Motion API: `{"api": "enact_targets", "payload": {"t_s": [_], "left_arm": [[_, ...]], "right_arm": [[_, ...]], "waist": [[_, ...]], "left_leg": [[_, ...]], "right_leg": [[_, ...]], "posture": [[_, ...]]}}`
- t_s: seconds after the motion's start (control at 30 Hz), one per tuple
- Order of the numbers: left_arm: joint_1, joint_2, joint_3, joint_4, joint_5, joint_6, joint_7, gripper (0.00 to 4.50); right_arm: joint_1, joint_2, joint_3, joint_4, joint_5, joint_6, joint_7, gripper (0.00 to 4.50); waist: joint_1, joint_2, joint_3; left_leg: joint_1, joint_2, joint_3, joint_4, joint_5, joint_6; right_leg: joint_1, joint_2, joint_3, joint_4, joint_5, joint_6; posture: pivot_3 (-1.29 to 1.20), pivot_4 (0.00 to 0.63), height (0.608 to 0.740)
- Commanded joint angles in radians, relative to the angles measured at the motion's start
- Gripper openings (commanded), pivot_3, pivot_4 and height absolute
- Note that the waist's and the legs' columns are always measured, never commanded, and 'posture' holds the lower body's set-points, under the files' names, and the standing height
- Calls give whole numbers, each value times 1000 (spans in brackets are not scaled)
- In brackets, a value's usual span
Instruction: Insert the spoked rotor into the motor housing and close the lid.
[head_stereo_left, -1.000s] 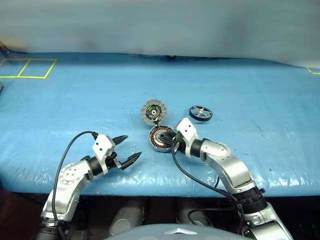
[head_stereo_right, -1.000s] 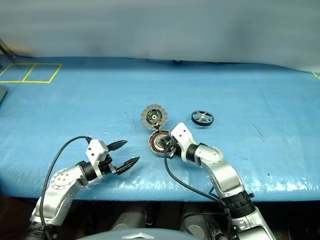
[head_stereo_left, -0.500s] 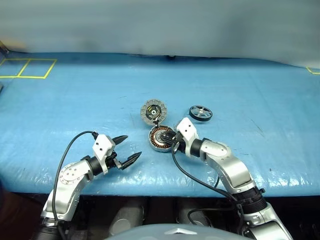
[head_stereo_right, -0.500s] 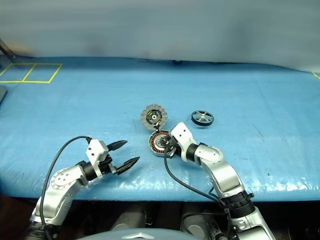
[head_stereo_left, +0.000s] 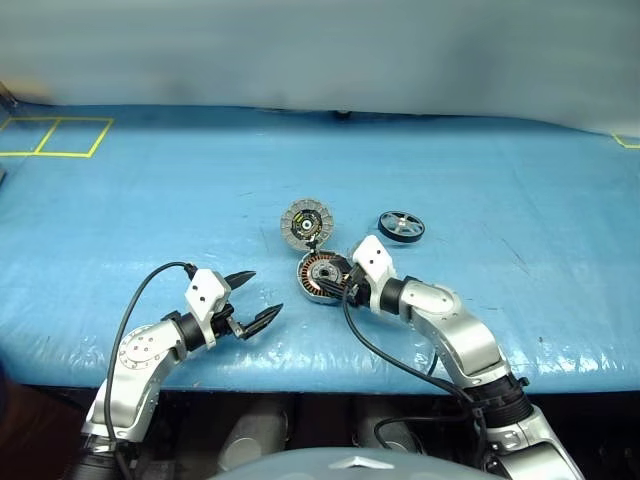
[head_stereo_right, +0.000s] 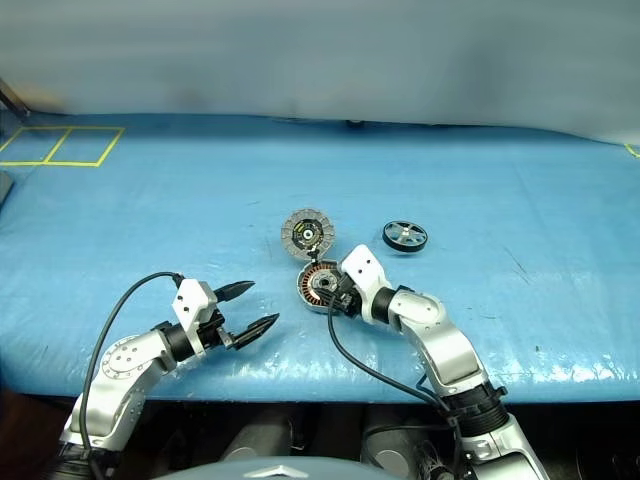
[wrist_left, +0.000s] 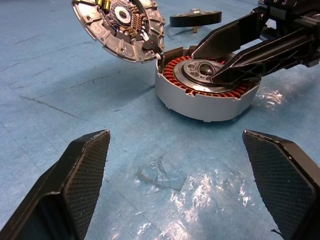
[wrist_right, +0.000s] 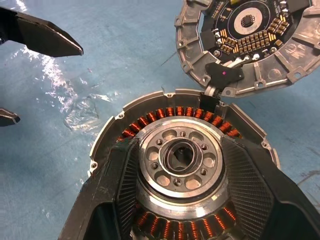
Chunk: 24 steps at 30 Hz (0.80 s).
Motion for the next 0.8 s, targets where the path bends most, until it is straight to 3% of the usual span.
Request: {"api": "enact_targets", "payload": {"t_s": [0.03, 0.27, 0.3, 0.8], "left_arm": [[-5, -3, 4, -2, 3, -21, 2, 4500], [-3, -8, 3, -4, 7, -20, 2, 4500], [-2, -8, 3, -4, 7, -20, 2, 4500], [0, -9, 1, -9, 13, -19, 3, 4500]], "right_arm": [[-11, 9, -30, -28, 16, -19, -12, 2289], [-16, 8, -25, -2, -1, -23, -27, 156], [-16, 9, -25, -1, -2, -23, -27, 57], [-22, -22, 20, 9, -77, -12, -41, 57]], "waist": [[0, 0, 0], [0, 0, 0], [0, 0, 0], [0, 0, 0]], "left_leg": [[0, 0, 0, 0, 0, 0], [0, 0, 0, 0, 0, 0], [0, 0, 0, 0, 0, 0], [0, 0, 0, 0, 0, 0]], "right_leg": [[0, 0, 0, 0, 0, 0], [0, 0, 0, 0, 0, 0], [0, 0, 0, 0, 0, 0], [0, 0, 0, 0, 0, 0]], "posture": [[0, 150, 740], [0, 150, 740], [0, 150, 740], [0, 150, 740]]}}
